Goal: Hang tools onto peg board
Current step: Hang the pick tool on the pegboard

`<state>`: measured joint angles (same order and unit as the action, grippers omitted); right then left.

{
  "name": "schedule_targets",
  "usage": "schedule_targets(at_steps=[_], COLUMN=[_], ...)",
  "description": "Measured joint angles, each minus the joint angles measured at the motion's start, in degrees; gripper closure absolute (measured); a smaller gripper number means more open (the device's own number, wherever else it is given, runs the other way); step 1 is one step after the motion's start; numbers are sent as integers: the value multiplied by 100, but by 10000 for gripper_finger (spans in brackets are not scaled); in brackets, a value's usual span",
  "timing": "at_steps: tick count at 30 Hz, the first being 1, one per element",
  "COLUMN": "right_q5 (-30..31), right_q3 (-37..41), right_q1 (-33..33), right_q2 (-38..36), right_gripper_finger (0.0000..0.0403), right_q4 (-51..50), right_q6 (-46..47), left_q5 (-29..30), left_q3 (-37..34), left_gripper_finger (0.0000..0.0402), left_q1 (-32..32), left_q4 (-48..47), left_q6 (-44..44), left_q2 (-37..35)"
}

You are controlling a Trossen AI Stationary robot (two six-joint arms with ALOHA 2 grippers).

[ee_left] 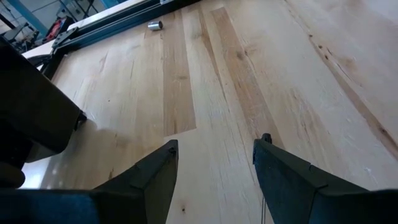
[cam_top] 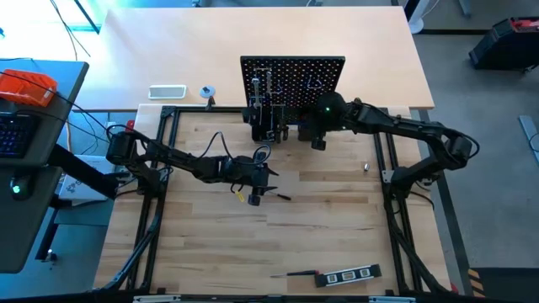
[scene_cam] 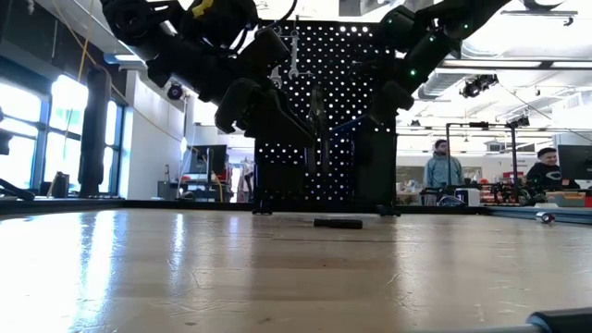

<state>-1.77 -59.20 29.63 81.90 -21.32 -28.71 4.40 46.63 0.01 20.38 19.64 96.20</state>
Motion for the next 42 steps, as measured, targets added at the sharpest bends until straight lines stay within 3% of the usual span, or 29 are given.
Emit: schedule_targets(at_steps=[11,18,31,35,42], right_q5=[-124,-16,302,561,564], right_q3=[0,-11,34,-29,1], right_q1=[-17,-15,-261,-320,-307], right_q2=[-15,-50,-780,-1130,-1212], right_gripper_finger=[337,390,392,392,393], right_q4=[0,70,-221,136,114], right_q6=[18,-117,192,18,58], left_q5=[0,2,4,4,7], left_q3=[0,0,0,0,2], left_gripper_finger=[202,202,202,202,202], left_q1=[1,1,0,0,2], left_q4=[4,4,5,42,49], left_q6=[2,2,2,4,-5], left_q2=[0,0,0,0,0])
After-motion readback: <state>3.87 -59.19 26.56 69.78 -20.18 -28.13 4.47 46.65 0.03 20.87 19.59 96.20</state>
